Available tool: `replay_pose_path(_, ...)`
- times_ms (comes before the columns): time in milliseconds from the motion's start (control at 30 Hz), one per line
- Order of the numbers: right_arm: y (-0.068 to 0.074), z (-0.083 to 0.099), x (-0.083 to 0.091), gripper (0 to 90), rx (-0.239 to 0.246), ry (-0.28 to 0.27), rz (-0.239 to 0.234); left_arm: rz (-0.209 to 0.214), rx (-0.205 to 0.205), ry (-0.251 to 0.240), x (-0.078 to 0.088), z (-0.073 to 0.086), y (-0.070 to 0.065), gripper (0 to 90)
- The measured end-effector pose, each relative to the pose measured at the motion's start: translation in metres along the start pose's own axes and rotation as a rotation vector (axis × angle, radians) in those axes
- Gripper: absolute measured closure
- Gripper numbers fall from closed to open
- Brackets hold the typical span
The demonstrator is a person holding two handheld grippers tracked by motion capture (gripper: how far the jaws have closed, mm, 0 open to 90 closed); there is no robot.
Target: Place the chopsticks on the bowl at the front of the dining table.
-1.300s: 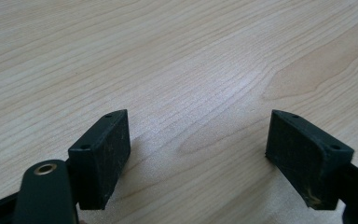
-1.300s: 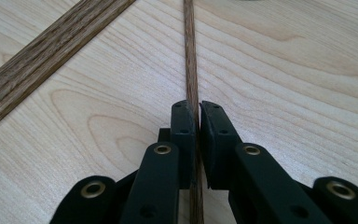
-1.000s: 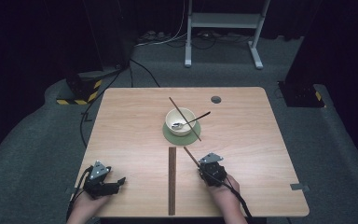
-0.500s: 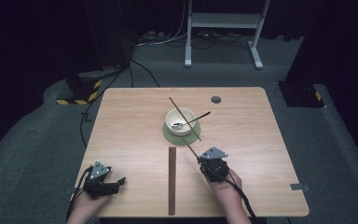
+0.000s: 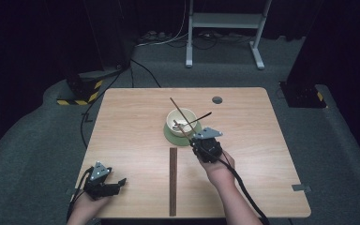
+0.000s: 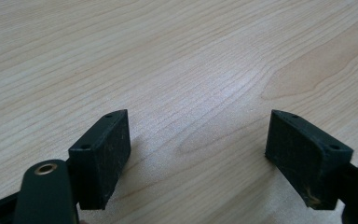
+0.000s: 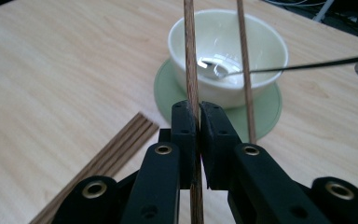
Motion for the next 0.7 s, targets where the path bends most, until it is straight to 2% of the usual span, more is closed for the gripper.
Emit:
replay_pose_path(100,-0.003,-0.010,-0.006,84.5,-0.011,0.005,-0.001,0.002,-0.001,0.000,0.000,0.000,0.000,22.1)
replay_pose_path(167,-0.004,-0.017,-0.010,84.5,-0.001,0.011,0.002,0.002,-0.002,0.000,0.000,0.000,0.000,22.1)
replay_pose_path(300,-0.003,-0.033,-0.018,84.5,0.004,0.039,-0.021,0.003,-0.007,0.001,0.000,0.000,0.000,22.1)
replay_pose_path(400,-0.006,-0.047,-0.025,84.5,0.016,0.044,0.004,0.003,-0.008,0.000,0.000,0.000,0.000,22.1)
replay_pose_path(633,-0.015,-0.072,-0.043,84.5,-0.023,0.070,0.034,0.003,-0.008,-0.002,0.000,0.000,0.000,22.2)
replay_pose_path(700,-0.017,-0.077,-0.048,84.5,-0.016,0.071,0.057,0.006,-0.013,-0.001,0.000,0.000,0.000,22.1)
Point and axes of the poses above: each handheld gripper's, and its own axes: x roughly backward along the jaws, z roughly out of its underside, y roughly to its left, the point moved 7 cm from there along -x, roughly forward along the jaws, and after that the axes turned 11 degrees about y, right-handed, at the moved point
